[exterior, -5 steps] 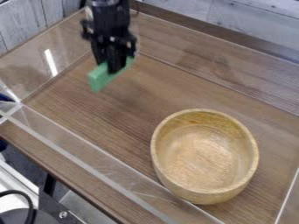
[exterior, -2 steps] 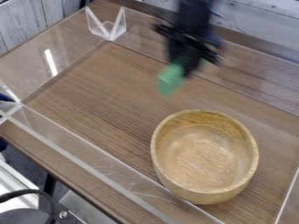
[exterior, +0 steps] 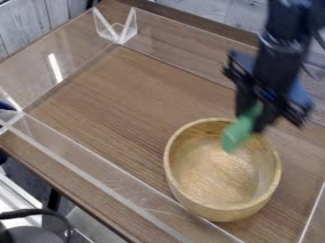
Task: Put the green block in the brown bowl
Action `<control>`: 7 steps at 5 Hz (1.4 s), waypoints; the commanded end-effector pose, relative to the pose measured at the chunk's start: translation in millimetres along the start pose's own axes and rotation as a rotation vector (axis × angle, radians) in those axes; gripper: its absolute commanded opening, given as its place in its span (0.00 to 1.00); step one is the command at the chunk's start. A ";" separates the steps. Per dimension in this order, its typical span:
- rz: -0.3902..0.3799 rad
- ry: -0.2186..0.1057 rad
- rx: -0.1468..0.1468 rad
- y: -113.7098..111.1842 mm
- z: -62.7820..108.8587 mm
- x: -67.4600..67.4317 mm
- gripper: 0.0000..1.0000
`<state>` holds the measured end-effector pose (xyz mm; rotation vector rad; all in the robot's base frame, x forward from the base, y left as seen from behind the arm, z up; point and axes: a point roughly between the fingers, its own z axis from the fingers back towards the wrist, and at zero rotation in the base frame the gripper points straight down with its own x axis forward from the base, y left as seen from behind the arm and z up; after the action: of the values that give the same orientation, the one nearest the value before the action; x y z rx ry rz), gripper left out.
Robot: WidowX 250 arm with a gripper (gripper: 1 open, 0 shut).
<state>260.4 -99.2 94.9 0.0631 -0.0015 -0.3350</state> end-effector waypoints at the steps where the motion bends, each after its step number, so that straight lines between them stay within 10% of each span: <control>1: 0.031 -0.027 -0.032 15.3 -5.2 -8.7 0.00; 4: 0.083 0.015 -0.143 44.4 -36.7 -41.4 0.00; 5: 0.081 0.021 -0.155 42.8 -42.3 -41.8 1.00; 6: 0.085 0.020 -0.150 44.1 -46.8 -41.4 0.00; 7: 0.087 0.009 -0.146 44.7 -48.0 -40.5 0.00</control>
<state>230.5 -42.7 43.3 -0.0826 0.0682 -0.2540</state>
